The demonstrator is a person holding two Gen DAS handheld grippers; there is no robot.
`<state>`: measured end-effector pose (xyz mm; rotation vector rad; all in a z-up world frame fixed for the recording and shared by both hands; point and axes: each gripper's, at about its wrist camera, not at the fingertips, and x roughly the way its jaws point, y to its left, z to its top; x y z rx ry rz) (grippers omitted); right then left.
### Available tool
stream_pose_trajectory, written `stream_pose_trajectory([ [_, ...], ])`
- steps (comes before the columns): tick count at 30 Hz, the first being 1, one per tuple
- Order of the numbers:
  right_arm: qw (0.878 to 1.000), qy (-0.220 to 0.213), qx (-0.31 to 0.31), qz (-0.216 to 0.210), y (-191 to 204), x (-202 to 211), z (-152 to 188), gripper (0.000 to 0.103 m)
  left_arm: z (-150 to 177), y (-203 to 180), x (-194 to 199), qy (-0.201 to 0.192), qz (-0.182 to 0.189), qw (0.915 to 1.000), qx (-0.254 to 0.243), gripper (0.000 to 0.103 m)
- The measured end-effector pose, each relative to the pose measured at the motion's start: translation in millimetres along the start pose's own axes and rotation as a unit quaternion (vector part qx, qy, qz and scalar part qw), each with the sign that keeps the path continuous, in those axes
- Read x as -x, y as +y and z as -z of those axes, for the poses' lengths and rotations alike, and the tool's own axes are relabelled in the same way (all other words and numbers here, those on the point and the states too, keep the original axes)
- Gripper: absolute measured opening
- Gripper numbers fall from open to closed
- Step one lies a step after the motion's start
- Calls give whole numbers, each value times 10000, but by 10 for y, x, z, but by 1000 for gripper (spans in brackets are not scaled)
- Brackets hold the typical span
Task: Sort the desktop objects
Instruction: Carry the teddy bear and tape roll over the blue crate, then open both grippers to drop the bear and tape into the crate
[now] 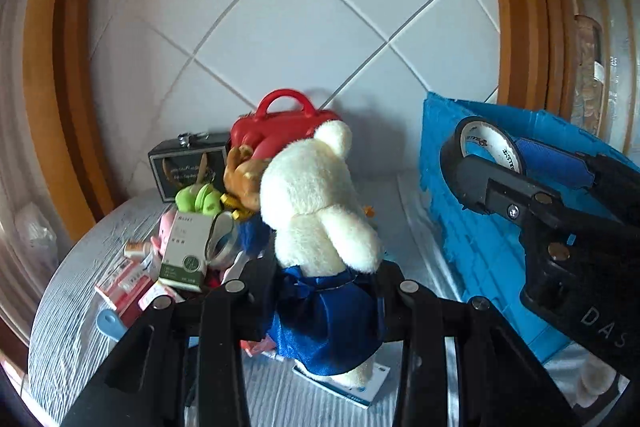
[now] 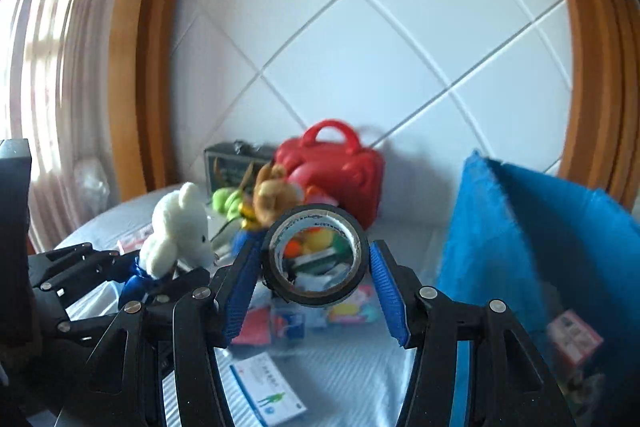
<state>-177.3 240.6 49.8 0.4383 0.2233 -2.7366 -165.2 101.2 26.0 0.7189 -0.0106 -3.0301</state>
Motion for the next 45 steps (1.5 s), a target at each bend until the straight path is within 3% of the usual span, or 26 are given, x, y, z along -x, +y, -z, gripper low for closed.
stream_pose_trajectory([
  [8,9932,-524,-175,1029,-705,676,-188,55,-500,-806,280,-637,646,9949,-438,36],
  [15,9817,-322,-328,1847,-1555,928,-274,55,-926,-1703,299,-679,1210,9868,-835,36],
  [18,9742,-25,-314,2233,-1977,951,-352,55,-1117,-2078,157,-365,1496,9842,-878,36],
  [20,9697,499,-279,2375,-2306,829,-379,55,-1251,-2323,-35,11,1714,9811,-893,36],
  [23,9685,1163,-360,2173,-2719,572,-393,55,-1409,-2656,-403,573,1810,9762,-1053,36],
  [27,9528,2218,-419,2029,-3186,192,-285,55,-1480,-3030,-952,1532,2057,9607,-1061,36],
  [34,9124,3760,-600,1504,-3627,-346,319,55,-1075,-3476,-1711,2716,1643,9387,-1347,36],
  [40,8960,4180,-766,1287,-3739,-565,542,55,-749,-3505,-1924,3365,1708,9161,-1358,37],
  [45,8905,4289,-913,1214,-3870,-700,643,55,-679,-3454,-1969,3530,1694,9121,-1213,38],
])
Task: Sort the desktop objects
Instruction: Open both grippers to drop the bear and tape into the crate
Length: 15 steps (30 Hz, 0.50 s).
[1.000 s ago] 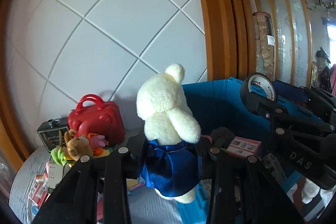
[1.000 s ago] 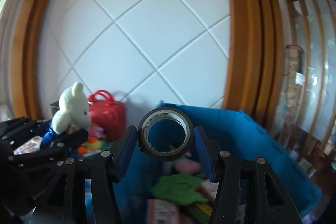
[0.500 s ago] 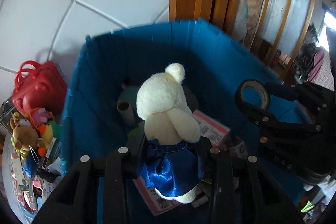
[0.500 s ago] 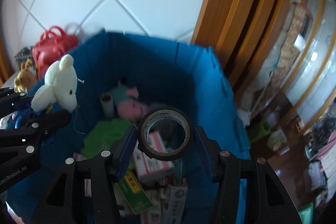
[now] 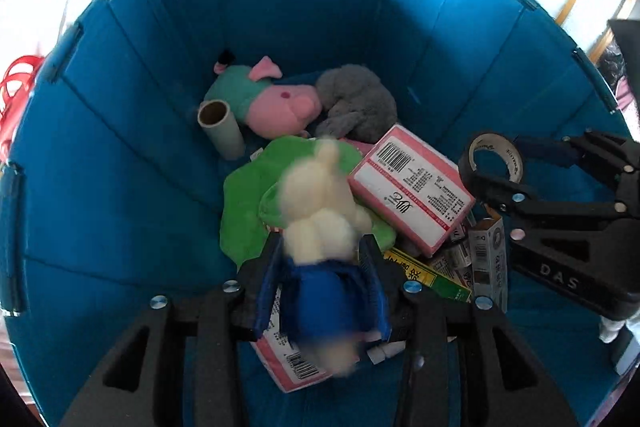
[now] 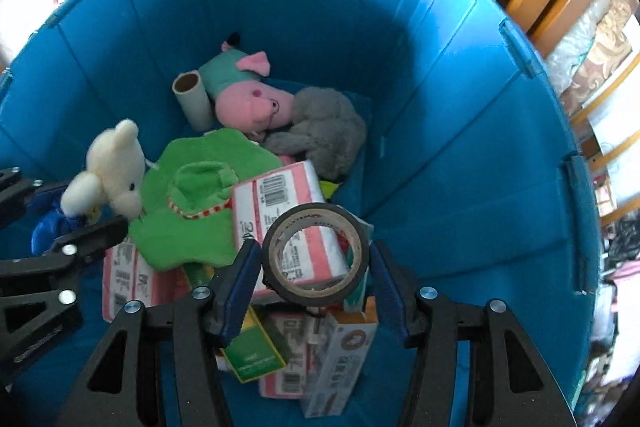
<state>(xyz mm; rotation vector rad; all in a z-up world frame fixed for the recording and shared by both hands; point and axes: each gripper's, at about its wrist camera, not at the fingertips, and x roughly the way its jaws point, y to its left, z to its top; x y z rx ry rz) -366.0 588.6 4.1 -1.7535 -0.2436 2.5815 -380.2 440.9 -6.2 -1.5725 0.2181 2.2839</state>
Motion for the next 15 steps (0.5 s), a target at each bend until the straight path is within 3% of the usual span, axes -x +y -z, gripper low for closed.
stream_pose_trajectory([
  [5,9996,271,81,45,63,-213,8,55,1,43,-6,113,-47,9999,53,38],
  [10,9996,173,219,-55,122,-147,3,56,-5,58,-2,101,-1,9999,68,38],
  [15,9994,111,302,127,142,-83,-18,70,-35,68,-39,137,21,9999,88,38],
])
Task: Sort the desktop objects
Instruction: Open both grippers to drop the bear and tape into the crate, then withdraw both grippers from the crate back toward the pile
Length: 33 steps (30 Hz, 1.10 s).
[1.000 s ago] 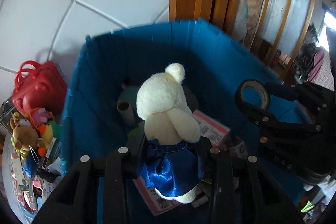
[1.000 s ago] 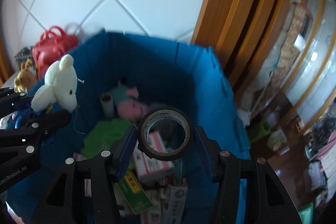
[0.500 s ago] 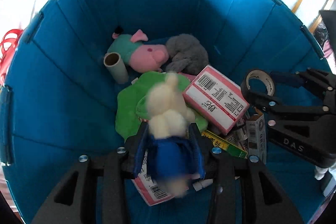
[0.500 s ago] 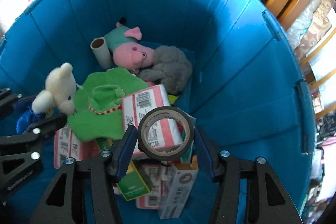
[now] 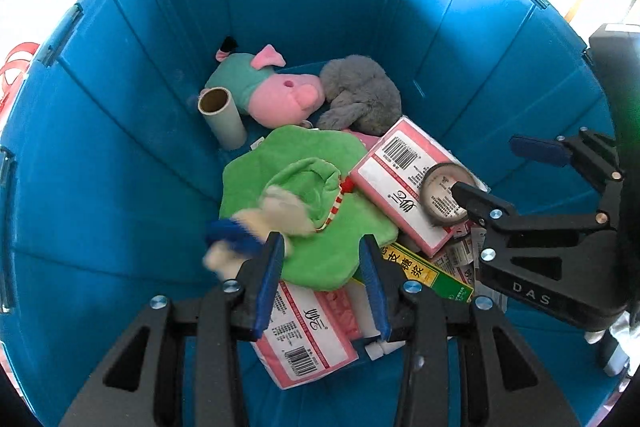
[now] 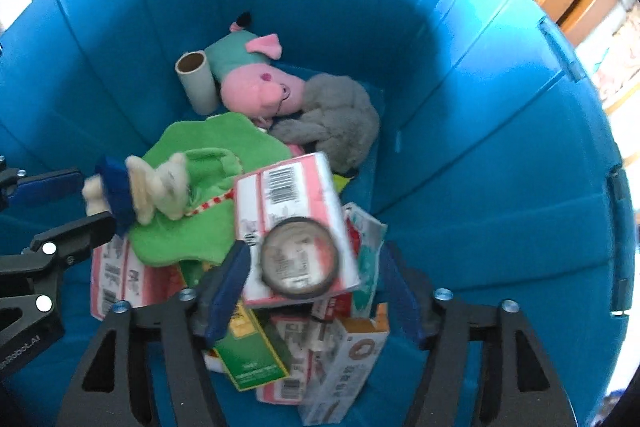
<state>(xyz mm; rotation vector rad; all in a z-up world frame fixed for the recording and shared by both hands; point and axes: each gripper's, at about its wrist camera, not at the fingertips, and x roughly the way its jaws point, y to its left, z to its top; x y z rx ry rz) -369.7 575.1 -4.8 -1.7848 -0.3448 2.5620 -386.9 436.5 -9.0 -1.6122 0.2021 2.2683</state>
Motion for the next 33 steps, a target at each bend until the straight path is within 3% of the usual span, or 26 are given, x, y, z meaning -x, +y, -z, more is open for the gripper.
stream_pose_trajectory([
  [8,9997,-178,125,80,29,300,6,71,-14,1,55,-100,17,9999,4,38],
  [17,9938,-1045,223,293,115,1092,204,88,103,-6,767,-1301,225,9912,-94,38],
  [24,9824,-1822,377,150,400,1581,418,98,509,115,1480,-2320,90,9724,-217,38],
  [29,9674,-2484,433,-226,760,1865,554,99,933,452,1924,-3073,-175,9514,90,62],
  [33,9529,-2923,472,-653,1090,2019,649,102,1267,823,2127,-3417,-510,9371,496,63],
])
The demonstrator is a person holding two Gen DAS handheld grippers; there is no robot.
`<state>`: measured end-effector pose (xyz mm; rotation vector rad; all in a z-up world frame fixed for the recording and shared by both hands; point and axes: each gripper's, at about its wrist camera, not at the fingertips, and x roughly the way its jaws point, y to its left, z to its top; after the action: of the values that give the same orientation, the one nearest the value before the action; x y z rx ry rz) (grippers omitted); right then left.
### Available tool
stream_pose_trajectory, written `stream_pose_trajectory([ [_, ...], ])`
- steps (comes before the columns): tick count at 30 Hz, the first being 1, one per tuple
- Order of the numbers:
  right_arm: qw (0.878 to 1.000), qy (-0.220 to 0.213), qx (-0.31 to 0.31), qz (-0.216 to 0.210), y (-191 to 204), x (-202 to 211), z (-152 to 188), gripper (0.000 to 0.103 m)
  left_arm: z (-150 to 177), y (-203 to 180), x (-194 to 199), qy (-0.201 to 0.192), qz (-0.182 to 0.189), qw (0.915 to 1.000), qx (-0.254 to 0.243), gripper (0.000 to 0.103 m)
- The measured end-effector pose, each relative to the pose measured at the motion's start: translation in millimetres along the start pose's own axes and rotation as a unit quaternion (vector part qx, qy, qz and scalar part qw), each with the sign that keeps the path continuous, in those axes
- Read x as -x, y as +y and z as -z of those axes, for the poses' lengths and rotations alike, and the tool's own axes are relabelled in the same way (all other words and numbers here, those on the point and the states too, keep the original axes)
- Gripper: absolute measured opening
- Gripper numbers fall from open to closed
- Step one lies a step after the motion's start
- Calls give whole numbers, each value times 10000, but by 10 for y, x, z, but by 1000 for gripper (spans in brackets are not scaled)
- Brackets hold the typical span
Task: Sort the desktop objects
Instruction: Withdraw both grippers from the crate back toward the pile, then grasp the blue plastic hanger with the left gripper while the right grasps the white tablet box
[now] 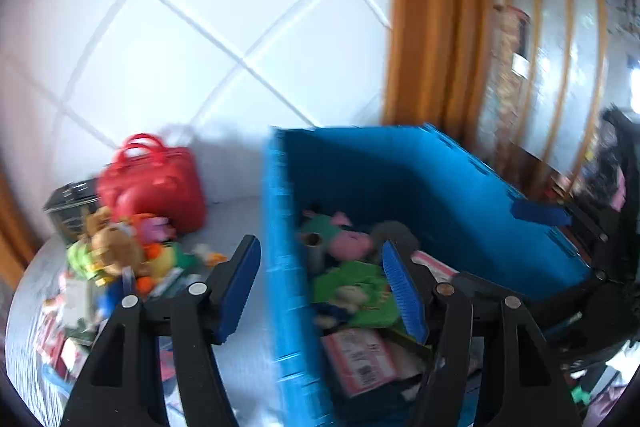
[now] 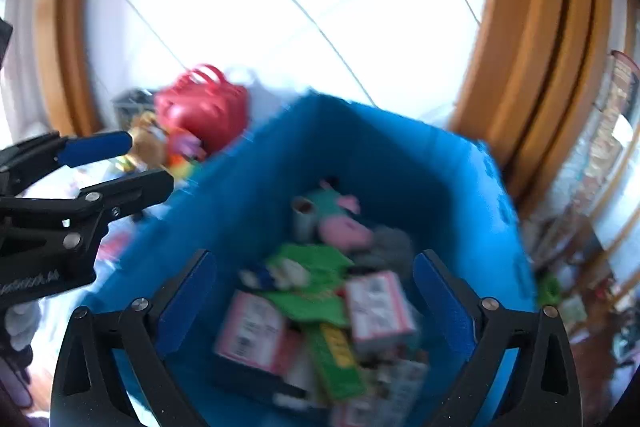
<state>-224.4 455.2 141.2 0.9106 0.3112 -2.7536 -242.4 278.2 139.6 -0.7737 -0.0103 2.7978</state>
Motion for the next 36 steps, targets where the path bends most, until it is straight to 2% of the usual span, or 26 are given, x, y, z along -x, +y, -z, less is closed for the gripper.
stream_pose_trajectory([
  [4,9986,-287,59,-448,372,14,-6,103,169,480,263,-194,-585,9975,357,63],
  [9,9950,-501,188,-844,852,-20,-43,103,490,998,458,-170,-1176,9904,704,63],
  [13,9919,-659,330,-1038,1312,-48,-72,103,800,1423,504,59,-1510,9832,1019,63],
  [18,9857,-589,575,-1469,1822,-165,-64,103,1264,2025,544,436,-1944,9684,1501,63],
  [23,9812,-199,635,-1813,2200,-457,18,103,1733,2564,647,723,-2060,9521,2143,63],
  [30,9823,707,461,-1673,2579,-1156,316,103,2376,3230,685,1132,-2468,9306,2455,63],
  [36,9774,1477,330,-1478,2749,-1761,718,103,2965,3823,436,1696,-2718,9144,2474,63],
])
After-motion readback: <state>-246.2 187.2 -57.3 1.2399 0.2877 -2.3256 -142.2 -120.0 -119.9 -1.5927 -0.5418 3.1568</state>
